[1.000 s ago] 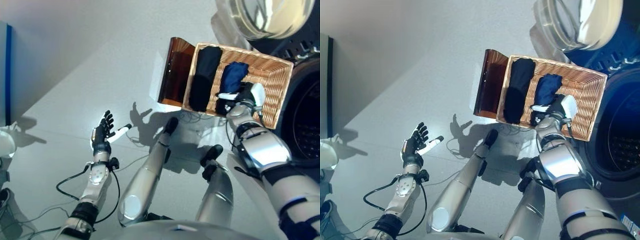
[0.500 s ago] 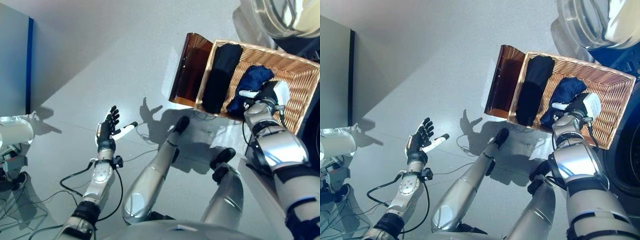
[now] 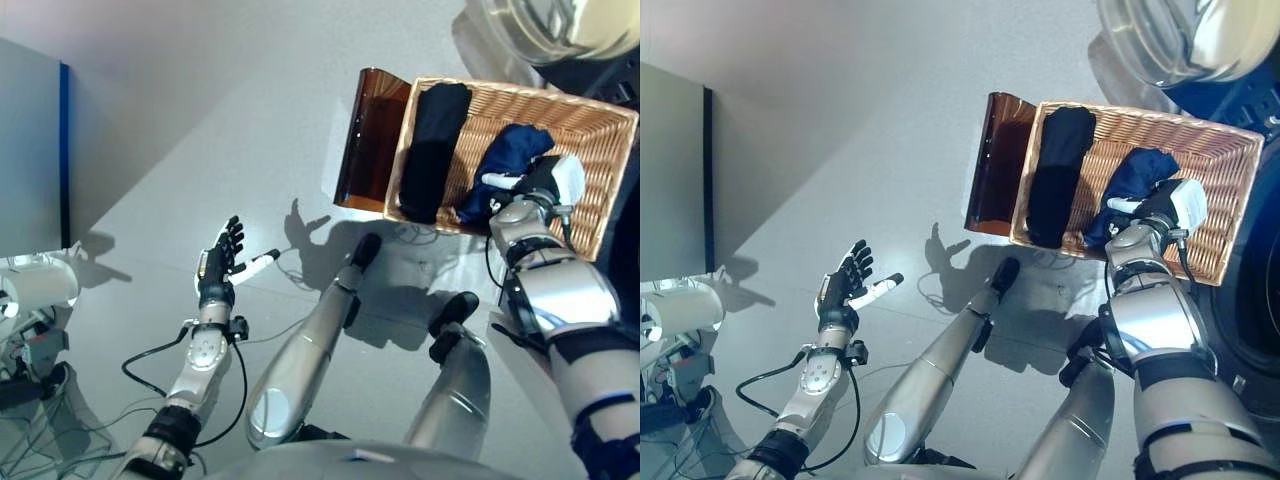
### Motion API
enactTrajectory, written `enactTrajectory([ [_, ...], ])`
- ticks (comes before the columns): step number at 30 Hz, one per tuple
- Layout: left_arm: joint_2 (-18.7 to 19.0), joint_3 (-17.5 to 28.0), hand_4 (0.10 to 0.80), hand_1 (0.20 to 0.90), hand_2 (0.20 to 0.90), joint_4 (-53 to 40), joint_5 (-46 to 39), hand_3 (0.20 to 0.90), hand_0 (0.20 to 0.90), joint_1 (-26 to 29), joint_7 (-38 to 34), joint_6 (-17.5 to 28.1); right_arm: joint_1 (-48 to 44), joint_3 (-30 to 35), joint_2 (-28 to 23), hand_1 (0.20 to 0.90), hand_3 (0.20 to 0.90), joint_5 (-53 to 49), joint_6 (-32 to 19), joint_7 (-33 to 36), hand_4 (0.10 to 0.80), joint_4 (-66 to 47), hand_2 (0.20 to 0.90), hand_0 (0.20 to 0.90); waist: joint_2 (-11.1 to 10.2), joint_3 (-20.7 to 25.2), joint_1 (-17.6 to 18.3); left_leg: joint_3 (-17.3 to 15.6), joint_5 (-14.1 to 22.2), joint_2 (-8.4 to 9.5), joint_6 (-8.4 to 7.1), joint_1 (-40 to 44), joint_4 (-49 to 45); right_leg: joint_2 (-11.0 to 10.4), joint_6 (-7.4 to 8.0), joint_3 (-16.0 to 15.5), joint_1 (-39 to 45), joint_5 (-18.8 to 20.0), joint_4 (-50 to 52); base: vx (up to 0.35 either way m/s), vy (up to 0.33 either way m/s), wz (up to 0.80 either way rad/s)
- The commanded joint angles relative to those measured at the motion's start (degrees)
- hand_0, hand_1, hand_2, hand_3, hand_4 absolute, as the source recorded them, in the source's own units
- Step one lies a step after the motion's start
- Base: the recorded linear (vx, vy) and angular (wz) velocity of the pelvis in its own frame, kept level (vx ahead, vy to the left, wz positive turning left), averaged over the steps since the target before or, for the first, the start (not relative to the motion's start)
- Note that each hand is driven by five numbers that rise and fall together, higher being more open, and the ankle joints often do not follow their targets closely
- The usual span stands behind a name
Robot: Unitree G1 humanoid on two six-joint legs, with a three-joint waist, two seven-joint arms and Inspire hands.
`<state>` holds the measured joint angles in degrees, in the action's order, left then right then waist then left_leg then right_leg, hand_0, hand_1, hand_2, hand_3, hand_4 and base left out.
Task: Pick up the clothes and place them into the washing machine
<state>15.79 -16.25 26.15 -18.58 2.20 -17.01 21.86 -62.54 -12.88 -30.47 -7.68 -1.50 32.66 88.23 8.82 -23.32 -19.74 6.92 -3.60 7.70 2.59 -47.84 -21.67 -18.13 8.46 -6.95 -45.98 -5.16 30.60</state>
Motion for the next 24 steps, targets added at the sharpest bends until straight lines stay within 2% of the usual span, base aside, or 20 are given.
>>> enactTrajectory([
  [1, 2.9, 3.6, 0.800, 0.900, 0.900, 0.4, -0.9, 0.900, 0.900, -4.1, -0.9, 4.2, 0.7, -0.9, -5.4, 0.200, 0.200, -6.1, -6.0, 2.9, 0.300, -4.3, 0.200, 0.200, 1.4, 3.2, 2.0, -3.3, 3.2, 0.34, -2.53, 1.2, 1.6, 3.1, -5.76, 0.3, 4.5, -0.2, -3.2, 0.024, 0.011, -0.20],
  [4, 2.9, 4.0, 0.800, 0.900, 0.900, 2.2, -1.7, 0.900, 0.900, -5.3, 0.0, 4.1, 3.4, 4.0, -3.9, 0.200, 0.200, -14.7, -10.6, 2.3, 0.300, -8.6, 0.200, 0.200, 1.3, 3.9, 3.5, -4.0, 3.6, 0.07, -2.36, 3.5, 2.0, 3.5, -5.56, 0.9, 6.5, 0.2, -4.5, 0.042, 0.026, -0.17],
  [8, 2.9, 4.4, 0.800, 0.900, 0.900, 5.4, -3.0, 0.900, 0.900, -6.3, 1.4, 4.0, 11.5, 11.2, 2.3, 0.200, 0.200, -29.6, -18.6, -1.2, 0.300, -19.1, 0.200, 0.200, 1.2, 4.2, 5.6, -4.9, 3.6, -0.50, -2.31, 6.4, 3.3, 3.9, -5.11, 1.5, 9.3, 0.9, -7.0, 0.031, 0.017, -0.33],
  [10, 1.7, 3.9, 0.800, 0.900, 0.900, 7.0, -3.8, 0.900, 0.900, -6.7, 2.1, 3.8, 15.7, 14.9, 6.5, 0.200, 0.200, -38.8, -22.7, -5.3, 0.300, -23.5, 0.200, 0.200, 1.7, 4.4, 6.4, -5.1, 3.6, -0.55, -2.23, 7.5, 4.1, 4.1, -5.01, 1.8, 10.1, 1.0, -7.8, 0.033, 0.008, -0.20],
  [12, 1.2, 4.1, 0.800, 0.900, 0.900, 7.8, -4.7, 0.900, 0.900, -7.1, 3.2, 3.8, 18.1, 16.4, 8.2, 0.200, 0.200, -43.1, -24.2, -8.3, 0.300, -24.9, 0.200, 0.200, 2.0, 4.8, 6.7, -5.2, 3.6, -0.55, -2.16, 8.4, 4.5, 4.1, -5.00, 1.8, 11.0, 0.9, -8.2, -0.023, 0.014, -0.17],
  [13, 0.8, 4.0, 0.800, 0.900, 0.900, 7.9, -5.3, 0.900, 0.900, -7.5, 3.9, 3.9, 19.3, 17.3, 9.3, 0.200, 0.200, -46.4, -25.4, -10.4, 0.300, -26.6, 0.200, 0.200, 2.4, 4.7, 6.8, -5.7, 1.8, -0.67, -1.84, 8.1, 4.8, 4.1, -5.30, 1.3, 10.7, 2.7, -8.8, -0.080, 0.037, -0.11],
  [18, -1.0, 3.2, 0.800, 0.900, 0.900, 9.5, -6.7, 0.900, 0.900, -8.1, 6.5, 3.8, 23.4, 22.2, 13.7, 0.200, 0.200, -56.9, -30.2, -16.3, 0.300, -32.3, 0.200, 0.200, 3.6, 6.1, 7.4, -5.9, 2.1, -0.45, -1.55, 8.7, 5.1, 4.1, -5.34, 1.8, 10.7, 2.4, -8.7, 0.006, 0.013, -0.14],
  [24, -2.0, 1.8, 0.800, 0.900, 0.900, 10.3, -7.2, 0.900, 0.900, -8.7, 7.7, 4.1, 23.5, 26.9, 15.2, 0.200, 0.200, -60.8, -34.2, -16.5, 0.300, -34.5, 0.200, 0.200, 5.4, 6.8, 7.4, -5.9, 2.4, -0.02, -1.45, 8.8, 5.2, 3.9, -5.29, 2.4, 10.2, 1.9, -8.1, 0.011, 0.018, 0.02],
])
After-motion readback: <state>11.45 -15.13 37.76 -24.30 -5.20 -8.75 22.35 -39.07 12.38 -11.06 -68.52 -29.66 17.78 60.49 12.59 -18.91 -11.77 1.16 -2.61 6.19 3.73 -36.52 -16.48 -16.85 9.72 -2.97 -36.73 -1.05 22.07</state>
